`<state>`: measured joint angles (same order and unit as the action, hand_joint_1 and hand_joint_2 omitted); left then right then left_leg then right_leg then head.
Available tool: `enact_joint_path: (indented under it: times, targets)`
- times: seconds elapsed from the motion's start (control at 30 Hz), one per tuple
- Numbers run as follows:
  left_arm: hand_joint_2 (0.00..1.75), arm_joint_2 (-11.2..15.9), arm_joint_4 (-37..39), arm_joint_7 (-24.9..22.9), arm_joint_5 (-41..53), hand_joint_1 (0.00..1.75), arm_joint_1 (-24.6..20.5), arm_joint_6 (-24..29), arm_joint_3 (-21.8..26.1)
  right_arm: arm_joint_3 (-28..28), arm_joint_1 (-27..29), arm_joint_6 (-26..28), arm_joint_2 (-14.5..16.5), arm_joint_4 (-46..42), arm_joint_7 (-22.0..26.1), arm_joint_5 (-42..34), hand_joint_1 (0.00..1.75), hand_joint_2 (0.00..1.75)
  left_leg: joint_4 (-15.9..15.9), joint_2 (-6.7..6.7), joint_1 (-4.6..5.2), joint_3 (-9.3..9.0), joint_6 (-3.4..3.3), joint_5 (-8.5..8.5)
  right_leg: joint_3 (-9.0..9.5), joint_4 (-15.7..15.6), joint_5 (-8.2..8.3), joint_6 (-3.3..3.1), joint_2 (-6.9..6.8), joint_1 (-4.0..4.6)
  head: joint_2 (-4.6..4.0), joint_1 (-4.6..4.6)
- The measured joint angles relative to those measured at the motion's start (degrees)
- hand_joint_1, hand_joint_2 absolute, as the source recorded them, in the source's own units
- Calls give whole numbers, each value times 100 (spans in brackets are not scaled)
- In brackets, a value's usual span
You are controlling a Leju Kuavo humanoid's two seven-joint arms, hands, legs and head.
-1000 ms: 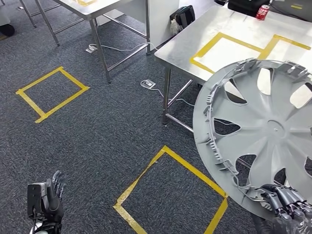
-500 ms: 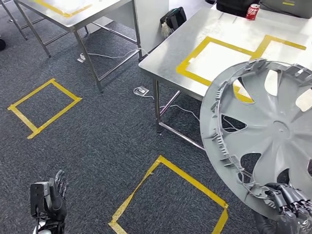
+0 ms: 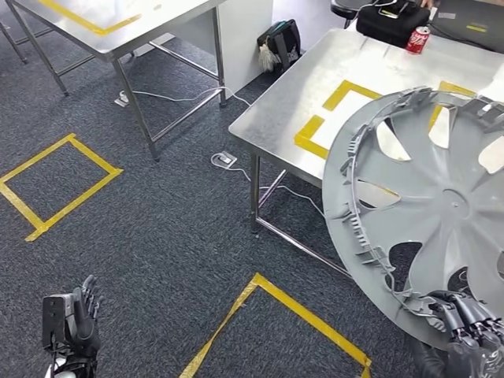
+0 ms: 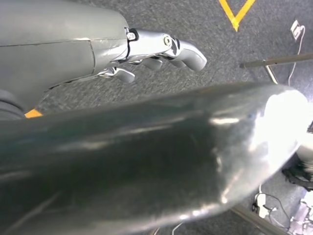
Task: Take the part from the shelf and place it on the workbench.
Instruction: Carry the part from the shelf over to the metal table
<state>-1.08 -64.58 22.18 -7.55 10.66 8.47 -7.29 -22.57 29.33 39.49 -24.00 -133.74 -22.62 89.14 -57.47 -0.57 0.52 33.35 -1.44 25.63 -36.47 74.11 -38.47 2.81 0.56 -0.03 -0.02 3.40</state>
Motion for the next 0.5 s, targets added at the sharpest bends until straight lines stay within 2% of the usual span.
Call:
enact_joint_path:
  times: [0.03, 0.07, 0.1, 0.13, 0.17, 0.2, 0.23, 0.3, 0.33, 0.37, 0.4, 0.43, 0.47, 0.5]
  targets:
    - [0, -2, 1, 0, 43, 0, 2, 3, 4, -3, -7, 0, 0, 2, 0, -22, 175, 175, 0, -8, -2, -120, -2, 97, -162, -2, -267, 11, -2, -6, 0, 2]
    - [0, -3, 1, 0, 75, 0, 4, 6, 4, -7, -10, 0, 0, 5, 1, -44, 175, 175, 1, -17, -3, -255, 0, 199, -260, -131, -376, 19, -4, -15, 0, 3]
    - [0, -5, 2, -1, 104, 0, 5, 9, 4, -11, -11, 0, 0, 9, 2, -61, 175, 175, 4, -9, -3, -388, 7, 307, -314, -367, -212, 20, -38, -22, 0, 4]
    - [0, -5, 7, -3, 133, 0, 6, 12, 4, -15, -13, 0, 0, 15, 7, -76, 175, 175, 1, 4, 8, -515, 17, 413, -368, -680, 267, 10, -152, -20, -1, 15]
    - [0, -5, 14, -16, 167, 0, 15, 16, 5, -20, -30, -1, 0, 25, 16, -92, 175, 175, -3, 23, 26, -619, 35, 514, -403, -960, 815, -16, -288, -15, -1, 26]
    - [0, -5, 21, -40, 211, 0, 24, 24, 8, -24, -45, 0, 0, 31, 32, -113, 175, 175, 9, 55, 44, -693, 61, 602, -414, -1170, 1295, -51, -378, 2, -2, 15]
    - [0, -3, 28, -69, 254, 0, 32, 33, 10, -26, -56, 0, 0, 34, 49, -138, 175, 175, 13, 80, 55, -755, 93, 654, -418, -1295, 1601, -86, -426, 14, -3, 4]
    - [0, -5, 30, -129, 326, 0, 27, 53, 13, -27, -62, 1, 0, 31, 86, -183, 175, 175, -13, 130, 45, -791, 161, 650, -344, -1352, 1639, -152, -298, 16, -2, -23]
    - [0, -12, 30, -148, 348, 0, 15, 60, 8, -27, -60, 1, 0, 29, 99, -196, 175, 175, -154, 130, 35, -732, 193, 584, -305, -1389, 1629, -181, -245, 2, -1, -21]
    - [0, -19, 31, -162, 360, 0, 3, 66, -1, -26, -66, 2, 0, 30, 110, -203, 175, 175, -407, 119, 30, -579, 223, 521, -258, -1424, 1620, -209, -189, -10, 0, -20]
    - [0, -25, 35, -173, 368, 0, -5, 69, -9, -24, -73, 2, 0, 30, 120, -209, 175, 175, -755, 106, 22, -349, 252, 529, -207, -1461, 1609, -235, -127, -24, 0, -26]
    - [0, -27, 41, -184, 374, 0, -8, 70, -14, -22, -79, 3, 0, 30, 127, -215, 175, 175, -1125, 91, 14, -80, 274, 629, -165, -1491, 1586, -254, -66, -28, 0, -32]
    - [0, -26, 51, -192, 377, 0, -8, 70, -14, -21, -84, 3, 0, 30, 137, -221, 175, 175, -1421, 87, 5, 180, 289, 825, -126, -1511, 1558, -264, -1, -35, 0, -34]
    - [0, -26, 62, -201, 376, 0, -8, 70, -11, -20, -86, 3, 0, 31, 150, -225, 175, 175, -1585, 86, -5, 388, 299, 1045, -81, -1520, 1521, -265, 70, -42, 0, -34]
